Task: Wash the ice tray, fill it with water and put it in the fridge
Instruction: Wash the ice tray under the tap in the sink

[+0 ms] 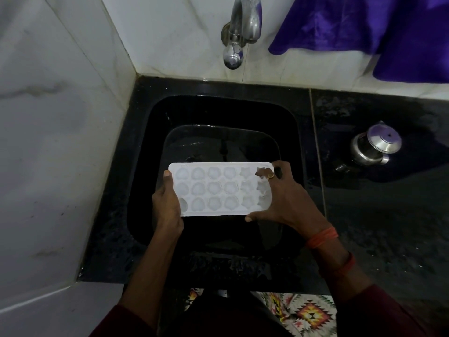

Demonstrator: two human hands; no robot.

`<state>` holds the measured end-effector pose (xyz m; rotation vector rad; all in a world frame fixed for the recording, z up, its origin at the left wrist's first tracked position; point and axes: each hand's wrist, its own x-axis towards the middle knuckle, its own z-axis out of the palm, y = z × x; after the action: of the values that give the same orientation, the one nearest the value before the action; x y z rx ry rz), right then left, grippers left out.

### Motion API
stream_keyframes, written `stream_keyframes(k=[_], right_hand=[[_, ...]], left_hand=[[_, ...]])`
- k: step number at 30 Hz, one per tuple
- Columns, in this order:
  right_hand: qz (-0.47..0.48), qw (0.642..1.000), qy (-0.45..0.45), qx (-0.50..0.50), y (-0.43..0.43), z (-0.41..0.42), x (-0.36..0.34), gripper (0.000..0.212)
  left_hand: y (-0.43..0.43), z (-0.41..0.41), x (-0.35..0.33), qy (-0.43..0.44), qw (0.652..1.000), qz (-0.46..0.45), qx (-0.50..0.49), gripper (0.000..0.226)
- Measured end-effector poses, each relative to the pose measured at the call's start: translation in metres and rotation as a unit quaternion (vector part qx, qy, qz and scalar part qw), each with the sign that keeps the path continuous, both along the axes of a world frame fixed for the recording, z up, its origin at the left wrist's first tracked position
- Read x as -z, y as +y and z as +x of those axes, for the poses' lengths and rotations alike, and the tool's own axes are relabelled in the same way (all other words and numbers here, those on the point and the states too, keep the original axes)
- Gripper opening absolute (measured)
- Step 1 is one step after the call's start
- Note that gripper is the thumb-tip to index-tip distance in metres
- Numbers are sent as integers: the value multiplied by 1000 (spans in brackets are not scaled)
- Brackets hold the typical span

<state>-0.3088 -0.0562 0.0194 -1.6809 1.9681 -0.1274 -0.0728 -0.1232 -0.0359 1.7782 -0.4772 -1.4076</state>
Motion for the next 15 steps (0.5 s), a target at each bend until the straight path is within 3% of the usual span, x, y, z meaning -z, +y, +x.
stream_keyframes(k=[15], right_hand=[[6, 1000, 8, -3, 1, 0, 0, 125]], left_hand=[[1, 1, 3, -6, 1000, -12, 7, 41]])
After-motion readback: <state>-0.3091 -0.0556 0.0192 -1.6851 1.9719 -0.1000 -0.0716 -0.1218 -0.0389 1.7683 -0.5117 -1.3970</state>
